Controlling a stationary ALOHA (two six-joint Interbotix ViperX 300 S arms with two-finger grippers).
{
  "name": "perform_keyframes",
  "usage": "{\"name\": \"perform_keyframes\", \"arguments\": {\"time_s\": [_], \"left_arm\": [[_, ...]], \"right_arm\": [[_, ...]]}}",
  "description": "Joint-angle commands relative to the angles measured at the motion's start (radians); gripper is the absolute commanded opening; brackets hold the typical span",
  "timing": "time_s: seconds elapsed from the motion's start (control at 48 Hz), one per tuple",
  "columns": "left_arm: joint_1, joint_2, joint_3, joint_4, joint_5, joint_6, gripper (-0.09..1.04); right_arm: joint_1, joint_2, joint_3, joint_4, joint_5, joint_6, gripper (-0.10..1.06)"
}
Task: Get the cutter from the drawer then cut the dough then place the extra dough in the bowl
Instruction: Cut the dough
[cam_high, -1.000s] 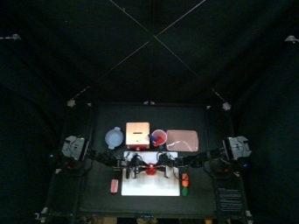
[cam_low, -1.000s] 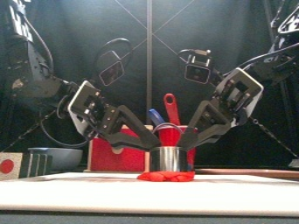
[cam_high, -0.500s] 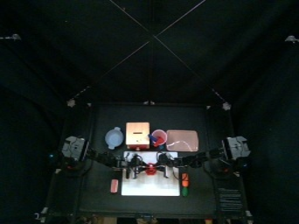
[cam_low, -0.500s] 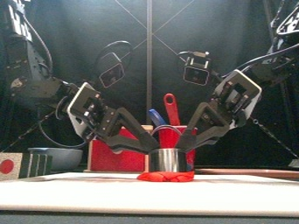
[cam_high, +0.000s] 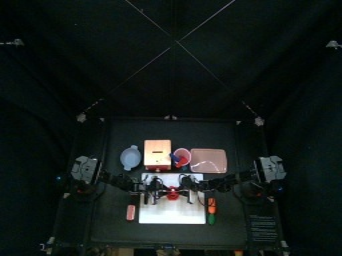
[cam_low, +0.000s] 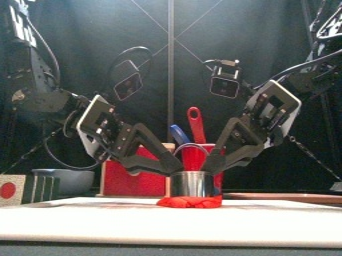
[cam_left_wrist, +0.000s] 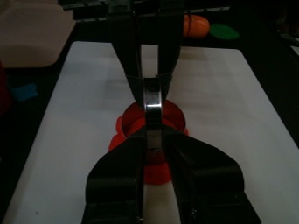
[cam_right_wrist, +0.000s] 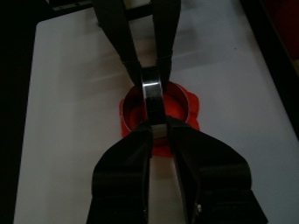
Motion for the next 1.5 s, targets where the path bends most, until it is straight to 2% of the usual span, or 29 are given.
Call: {"name": "perform_keyframes", "arguments": {"time_s": [0.021,1.021,1.5], "left_arm": [[-0.015,0.005,-0.003,0.000,0.012,-0.003,0.58],[-0.026,0.052,0.005,-0.031,0.012,-0.005,0.58],[-0.029,0.064,0.015,-0.072,0.012,-0.006,0.58]], "right_arm": [[0.008,0.023,0.009,0.003,0.020,0.005,0.54],[0.011,0.051,0.008,0.018,0.035,0.005,0.54],[0.011,0.028,-0.009,0.012,0.084,0.003,0.54]]}}
